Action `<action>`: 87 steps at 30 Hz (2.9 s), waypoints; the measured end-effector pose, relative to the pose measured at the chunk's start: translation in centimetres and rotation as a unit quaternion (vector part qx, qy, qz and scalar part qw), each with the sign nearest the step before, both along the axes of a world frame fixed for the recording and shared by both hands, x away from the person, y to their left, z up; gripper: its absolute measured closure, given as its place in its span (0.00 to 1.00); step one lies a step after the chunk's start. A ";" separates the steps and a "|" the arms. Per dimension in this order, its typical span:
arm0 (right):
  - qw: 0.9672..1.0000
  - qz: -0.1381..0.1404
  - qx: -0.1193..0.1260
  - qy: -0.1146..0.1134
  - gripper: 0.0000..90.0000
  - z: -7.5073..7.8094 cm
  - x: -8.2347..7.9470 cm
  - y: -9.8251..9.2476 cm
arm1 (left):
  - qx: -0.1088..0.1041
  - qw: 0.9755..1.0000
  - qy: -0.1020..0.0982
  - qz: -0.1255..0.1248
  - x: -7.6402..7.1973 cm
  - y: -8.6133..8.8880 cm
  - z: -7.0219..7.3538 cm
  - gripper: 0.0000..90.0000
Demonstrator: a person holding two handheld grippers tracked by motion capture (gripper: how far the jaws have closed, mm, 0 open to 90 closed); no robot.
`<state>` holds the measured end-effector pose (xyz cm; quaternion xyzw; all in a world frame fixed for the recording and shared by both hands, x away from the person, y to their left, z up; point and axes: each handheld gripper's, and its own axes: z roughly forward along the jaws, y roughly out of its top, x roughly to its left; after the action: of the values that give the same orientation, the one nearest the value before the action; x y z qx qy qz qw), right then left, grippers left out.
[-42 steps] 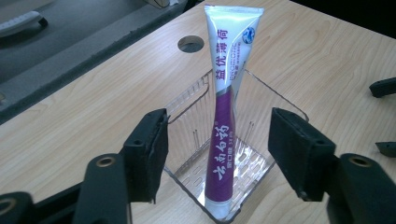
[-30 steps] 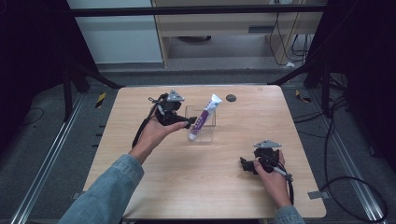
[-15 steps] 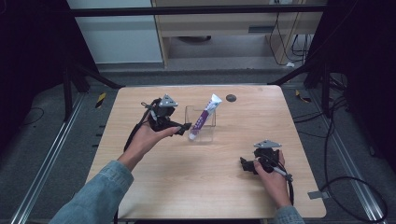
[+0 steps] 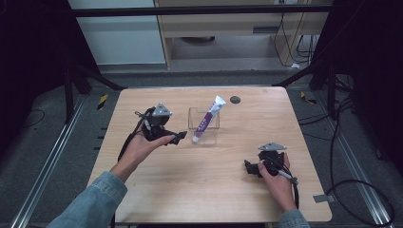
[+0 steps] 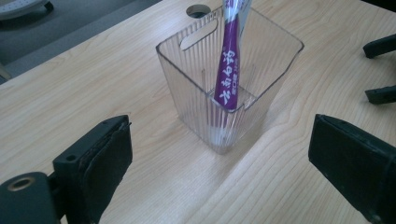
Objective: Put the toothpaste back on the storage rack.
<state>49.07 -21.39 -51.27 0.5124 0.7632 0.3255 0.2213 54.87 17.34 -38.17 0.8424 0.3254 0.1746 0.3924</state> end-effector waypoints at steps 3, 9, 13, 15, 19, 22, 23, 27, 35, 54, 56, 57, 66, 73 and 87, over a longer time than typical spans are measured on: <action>1.000 0.000 0.000 0.000 0.01 0.0 0.0 0.0 | -0.001 1.000 0.004 0.000 -0.2 0.5 -0.5 0.06; 1.000 0.000 0.000 0.000 0.01 0.0 0.0 0.0 | 0.002 1.000 0.009 0.008 -0.4 1.6 -1.3 0.06; 1.000 0.000 0.000 0.000 0.01 0.0 0.0 0.0 | 0.006 1.000 0.012 0.011 -0.4 2.2 -1.8 0.06; 1.000 0.000 0.000 0.000 0.01 0.0 0.0 0.0 | 0.007 1.000 0.012 0.014 -0.5 2.4 -2.0 0.06; 1.000 0.000 0.000 0.000 0.01 0.0 0.0 0.0 | 0.017 1.000 0.013 0.017 -0.8 3.0 -2.7 0.06; 1.000 0.000 0.000 0.000 0.01 0.0 0.0 0.0 | 0.024 0.999 0.018 0.025 -0.9 3.5 -3.4 0.06; 1.000 0.000 0.000 0.000 0.01 0.0 0.0 0.0 | 0.026 0.999 0.018 0.025 -0.9 3.7 -3.6 0.06; 1.000 0.000 0.000 0.000 0.01 0.0 0.0 0.0 | 0.029 0.999 0.026 0.034 -1.0 4.6 -4.4 0.06; 1.000 0.000 0.000 0.000 0.01 0.0 0.0 0.0 | 0.035 0.998 0.034 0.047 -1.3 6.2 -5.9 0.06; 1.000 0.000 0.000 0.000 0.01 0.0 0.0 0.0 | 0.027 0.994 0.047 0.095 -1.6 10.9 -8.9 0.06; 1.000 0.000 0.000 0.000 0.01 0.0 0.0 0.0 | 0.028 0.993 0.049 0.102 -1.6 11.5 -9.4 0.06; 1.000 0.000 0.000 0.000 0.01 0.0 0.0 0.0 | 0.030 0.993 0.048 0.104 -1.6 11.7 -9.5 0.06; 1.000 0.000 0.000 0.000 0.01 0.0 0.0 0.0 | 0.032 0.991 0.049 0.122 -1.1 13.3 -10.7 0.06; 1.000 0.000 0.000 0.000 0.01 0.0 0.0 0.0 | 0.030 0.991 0.044 0.124 -0.4 13.3 -11.4 0.06; 1.000 0.000 0.000 0.000 0.01 0.0 0.0 0.0 | 0.024 0.992 0.040 0.118 1.0 13.0 -12.6 0.00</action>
<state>49.07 -21.39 -51.27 0.5124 0.7632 0.3256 0.2213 55.89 30.35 -50.73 0.8136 0.4339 0.1937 0.3351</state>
